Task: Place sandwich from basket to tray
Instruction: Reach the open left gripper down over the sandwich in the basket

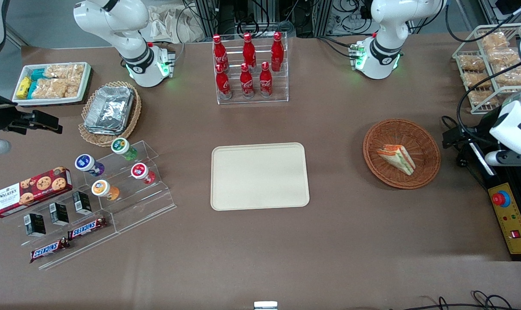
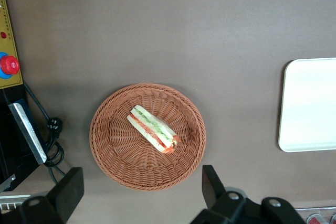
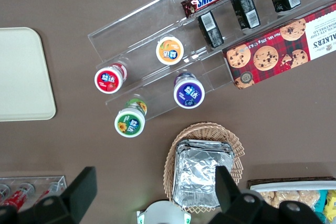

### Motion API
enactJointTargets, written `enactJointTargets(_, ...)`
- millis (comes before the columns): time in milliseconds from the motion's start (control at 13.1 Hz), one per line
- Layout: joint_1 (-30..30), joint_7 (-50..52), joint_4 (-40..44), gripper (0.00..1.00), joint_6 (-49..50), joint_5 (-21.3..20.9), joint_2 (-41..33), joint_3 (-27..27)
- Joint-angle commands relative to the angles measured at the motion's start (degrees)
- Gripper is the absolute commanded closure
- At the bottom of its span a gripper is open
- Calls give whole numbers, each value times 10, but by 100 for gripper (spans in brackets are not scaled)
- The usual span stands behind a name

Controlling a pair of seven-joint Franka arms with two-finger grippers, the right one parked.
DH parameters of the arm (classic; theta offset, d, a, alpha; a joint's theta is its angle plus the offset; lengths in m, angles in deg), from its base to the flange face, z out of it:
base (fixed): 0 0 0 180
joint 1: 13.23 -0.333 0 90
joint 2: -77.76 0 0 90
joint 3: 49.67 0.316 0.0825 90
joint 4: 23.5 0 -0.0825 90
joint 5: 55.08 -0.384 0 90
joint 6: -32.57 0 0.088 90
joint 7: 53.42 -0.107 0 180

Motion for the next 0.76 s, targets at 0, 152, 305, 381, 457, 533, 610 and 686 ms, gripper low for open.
enactJointTargets(0, 3, -1, 22, 0, 20, 1, 7, -1)
enactJointTargets(152, 8, 22, 25, 0, 20, 1, 13, -3)
enactJointTargets(305, 15, 127, -4, 0, 9, 1, 13, -3)
enactJointTargets(381, 16, 185, -38, 0, -25, 0, 4, -4)
enactJointTargets(457, 16, 221, -91, 0, -66, 3, -20, -4)
enactJointTargets(533, 19, 247, -154, 0, -109, 3, -46, -8)
enactJointTargets(610, 21, 287, -215, 0, -162, 2, -68, -10)
enactJointTargets(686, 21, 346, -267, 0, -207, 2, -78, -10)
